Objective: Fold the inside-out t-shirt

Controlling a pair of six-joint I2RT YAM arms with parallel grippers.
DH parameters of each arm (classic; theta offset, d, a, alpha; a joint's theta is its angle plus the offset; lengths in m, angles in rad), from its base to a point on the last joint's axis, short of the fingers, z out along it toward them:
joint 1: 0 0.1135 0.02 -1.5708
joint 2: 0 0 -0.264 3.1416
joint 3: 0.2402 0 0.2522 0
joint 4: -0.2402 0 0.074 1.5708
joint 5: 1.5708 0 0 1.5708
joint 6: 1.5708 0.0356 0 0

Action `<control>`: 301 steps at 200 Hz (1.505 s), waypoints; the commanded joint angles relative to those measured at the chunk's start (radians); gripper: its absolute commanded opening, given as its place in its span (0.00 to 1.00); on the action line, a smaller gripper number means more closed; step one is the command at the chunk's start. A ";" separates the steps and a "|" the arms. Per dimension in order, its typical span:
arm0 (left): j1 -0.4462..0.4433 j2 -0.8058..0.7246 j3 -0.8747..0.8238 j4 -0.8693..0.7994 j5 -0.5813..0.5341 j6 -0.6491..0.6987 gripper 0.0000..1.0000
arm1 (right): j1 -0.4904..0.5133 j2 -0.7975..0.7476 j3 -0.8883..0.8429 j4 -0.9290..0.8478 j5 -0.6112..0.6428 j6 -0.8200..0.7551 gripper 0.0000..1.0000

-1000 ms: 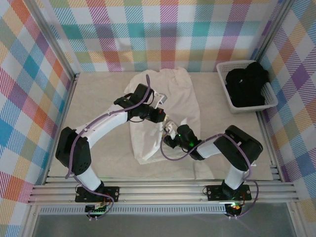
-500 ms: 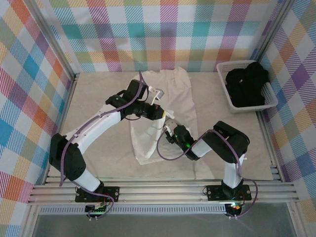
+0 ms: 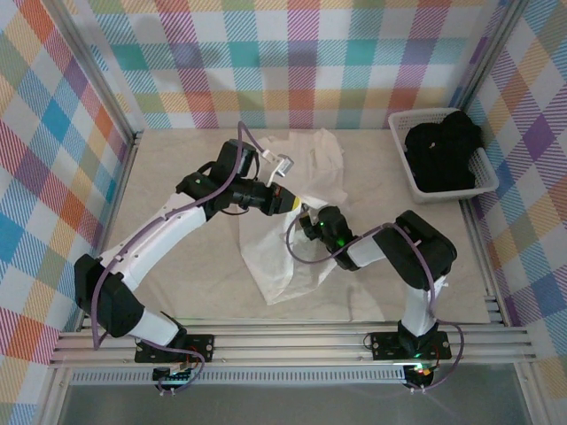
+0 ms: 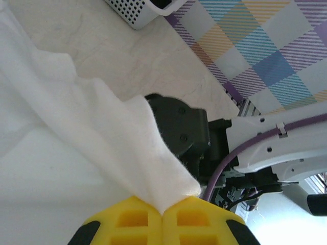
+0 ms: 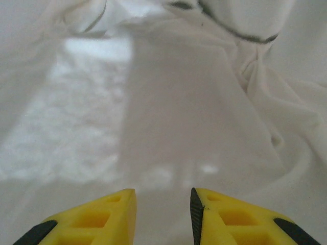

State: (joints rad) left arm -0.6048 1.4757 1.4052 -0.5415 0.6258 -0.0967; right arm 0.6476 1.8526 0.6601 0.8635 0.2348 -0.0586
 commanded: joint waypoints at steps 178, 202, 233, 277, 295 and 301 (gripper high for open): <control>-0.112 -0.094 0.047 -0.019 -0.182 0.053 0.00 | -0.067 -0.043 0.101 -0.135 -0.309 0.150 0.48; -0.102 -0.122 0.021 -0.017 -0.265 0.045 0.00 | -0.090 -0.077 0.068 -0.130 -0.345 0.151 0.48; -0.095 -0.149 0.015 0.006 -0.211 0.045 0.00 | -0.092 -0.062 0.105 -0.202 -0.321 0.157 0.47; -0.117 -0.130 0.079 0.147 0.017 -0.036 0.00 | -0.036 0.013 0.192 -0.304 -0.136 0.126 0.49; -0.144 -0.102 0.135 0.133 0.068 -0.028 0.00 | -0.036 0.036 0.245 -0.358 -0.116 0.136 0.49; -0.150 -0.097 0.142 0.136 0.077 -0.028 0.00 | -0.034 0.041 0.264 -0.386 -0.105 0.138 0.50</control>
State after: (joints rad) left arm -0.7177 1.3720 1.4643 -0.4820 0.5663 -0.1089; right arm 0.6106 1.8587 0.8505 0.5770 0.0593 0.0685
